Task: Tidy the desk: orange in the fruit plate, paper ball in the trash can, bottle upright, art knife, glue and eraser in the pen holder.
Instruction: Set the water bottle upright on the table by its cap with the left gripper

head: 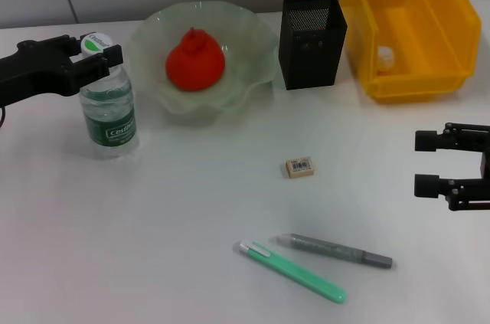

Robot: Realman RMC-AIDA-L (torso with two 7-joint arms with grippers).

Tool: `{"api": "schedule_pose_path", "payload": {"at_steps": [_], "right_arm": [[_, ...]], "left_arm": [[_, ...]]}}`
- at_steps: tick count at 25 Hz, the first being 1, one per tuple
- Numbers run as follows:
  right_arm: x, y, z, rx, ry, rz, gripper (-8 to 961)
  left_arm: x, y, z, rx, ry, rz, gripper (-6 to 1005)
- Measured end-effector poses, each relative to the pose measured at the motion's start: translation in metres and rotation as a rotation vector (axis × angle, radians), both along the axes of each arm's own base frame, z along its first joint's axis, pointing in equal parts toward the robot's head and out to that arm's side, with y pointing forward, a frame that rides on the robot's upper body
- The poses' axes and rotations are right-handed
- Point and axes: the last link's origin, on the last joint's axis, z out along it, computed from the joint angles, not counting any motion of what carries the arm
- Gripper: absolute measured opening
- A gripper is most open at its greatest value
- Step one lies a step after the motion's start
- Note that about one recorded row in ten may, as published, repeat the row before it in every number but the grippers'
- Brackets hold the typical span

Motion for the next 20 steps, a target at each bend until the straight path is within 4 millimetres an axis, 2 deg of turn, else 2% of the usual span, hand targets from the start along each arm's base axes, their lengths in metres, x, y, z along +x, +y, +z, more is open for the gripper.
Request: {"api": "schedule_pose_path", "payload": {"at_steps": [12, 20], "right_arm": [[0.0007, 0.0009, -0.0019, -0.006, -0.008, -0.005, 764], [0.0009, 0.0003, -0.0029, -0.007, -0.006, -0.007, 764]], "left_arm": [[-0.0021, 0.0021, -0.0008, 0.016, -0.011, 0.030, 477], [-0.0029, 0.0022, 0.0012, 0.030, -0.021, 0.038, 571]]}}
